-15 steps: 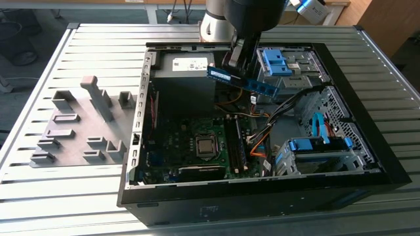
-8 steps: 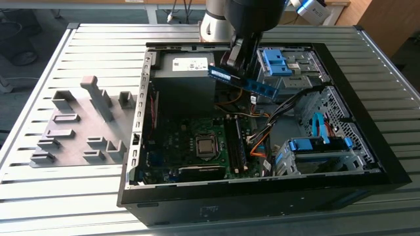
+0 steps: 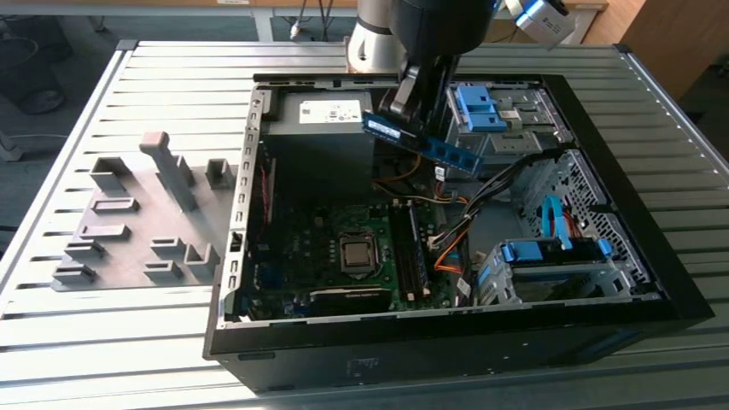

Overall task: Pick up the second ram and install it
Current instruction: 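Insert the second ram into the second slot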

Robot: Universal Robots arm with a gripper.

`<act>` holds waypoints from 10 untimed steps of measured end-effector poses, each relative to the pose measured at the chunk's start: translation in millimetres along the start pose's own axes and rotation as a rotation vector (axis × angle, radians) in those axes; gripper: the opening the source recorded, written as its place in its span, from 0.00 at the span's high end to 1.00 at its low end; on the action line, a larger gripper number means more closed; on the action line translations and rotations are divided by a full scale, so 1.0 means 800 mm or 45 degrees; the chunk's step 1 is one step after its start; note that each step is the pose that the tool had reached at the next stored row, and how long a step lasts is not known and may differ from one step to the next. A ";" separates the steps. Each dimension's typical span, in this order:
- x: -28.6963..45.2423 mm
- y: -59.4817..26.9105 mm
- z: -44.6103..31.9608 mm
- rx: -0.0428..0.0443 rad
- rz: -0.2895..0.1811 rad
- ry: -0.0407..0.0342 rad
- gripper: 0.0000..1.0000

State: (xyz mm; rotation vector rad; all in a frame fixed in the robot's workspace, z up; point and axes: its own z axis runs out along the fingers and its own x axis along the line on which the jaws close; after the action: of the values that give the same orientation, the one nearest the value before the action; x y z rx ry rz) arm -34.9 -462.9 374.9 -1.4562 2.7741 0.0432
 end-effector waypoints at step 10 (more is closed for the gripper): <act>0.0000 0.000 0.0003 0.002 0.077 -0.0016 0.86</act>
State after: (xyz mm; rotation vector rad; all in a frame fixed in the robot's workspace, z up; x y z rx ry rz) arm -34.9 -462.9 374.7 -1.3710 2.8163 0.0428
